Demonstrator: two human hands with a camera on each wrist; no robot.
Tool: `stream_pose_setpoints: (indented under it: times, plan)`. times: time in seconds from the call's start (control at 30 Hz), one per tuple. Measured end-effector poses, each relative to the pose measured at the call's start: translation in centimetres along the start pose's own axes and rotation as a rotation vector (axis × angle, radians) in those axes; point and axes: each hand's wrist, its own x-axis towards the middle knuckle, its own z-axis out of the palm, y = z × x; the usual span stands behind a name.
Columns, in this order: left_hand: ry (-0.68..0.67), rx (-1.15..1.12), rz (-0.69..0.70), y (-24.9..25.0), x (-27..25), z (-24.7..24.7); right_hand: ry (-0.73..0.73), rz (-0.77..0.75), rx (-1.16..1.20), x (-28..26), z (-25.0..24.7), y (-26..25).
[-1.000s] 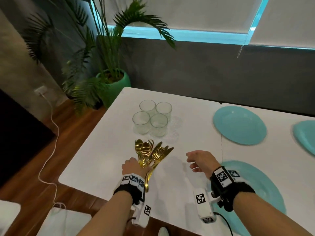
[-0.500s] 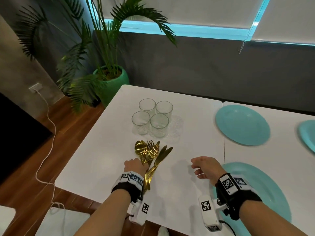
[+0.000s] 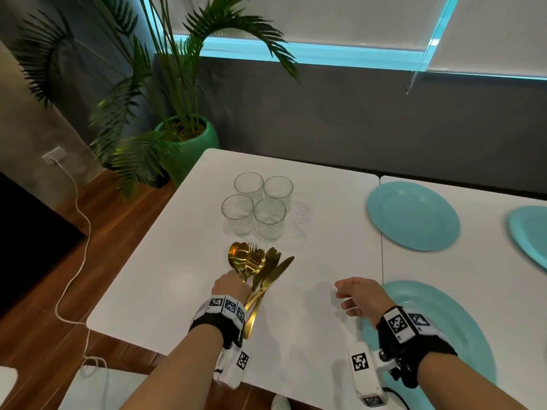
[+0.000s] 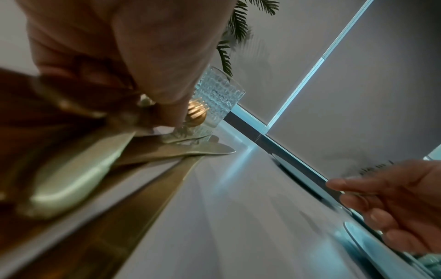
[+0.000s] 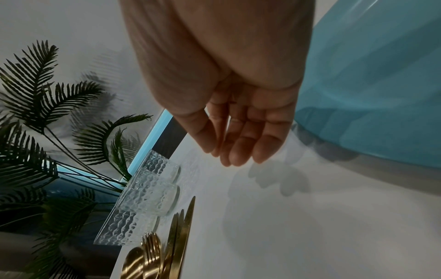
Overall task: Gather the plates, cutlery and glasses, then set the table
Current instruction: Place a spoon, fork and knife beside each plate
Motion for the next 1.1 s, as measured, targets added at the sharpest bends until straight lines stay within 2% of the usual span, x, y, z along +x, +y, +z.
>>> stream_pose_setpoints:
  times: [0.1,0.37,0.57,0.67,0.8,0.97,1.1]
  plan:
    - [-0.029,-0.002,0.014,0.0,0.2,-0.4,0.007,0.0,-0.002,0.0,-0.4,0.0]
    - [0.0,-0.09,0.091,0.1,-1.1,-2.4,0.012,0.0,-0.003,-0.2,-0.4,-0.2]
    - [-0.066,-0.207,0.305,0.8,-2.8,-3.5,-0.012,-0.027,-0.036,-0.7,0.3,-0.9]
    - [-0.127,-0.356,0.39,2.7,-4.6,-3.8,-0.032,-0.072,-0.055,-1.7,0.8,-1.9]
    - [-0.274,-0.737,0.373,6.5,-6.6,-3.7,-0.051,-0.175,-0.073,-2.9,1.2,-3.3]
    - [-0.309,-0.761,0.467,10.2,-8.2,-2.5,-0.051,-0.292,-0.028,-4.3,0.4,-4.6]
    - [-0.311,-0.705,0.546,12.7,-10.2,-1.6,0.049,-0.305,-0.057,-4.4,-1.5,-4.2]
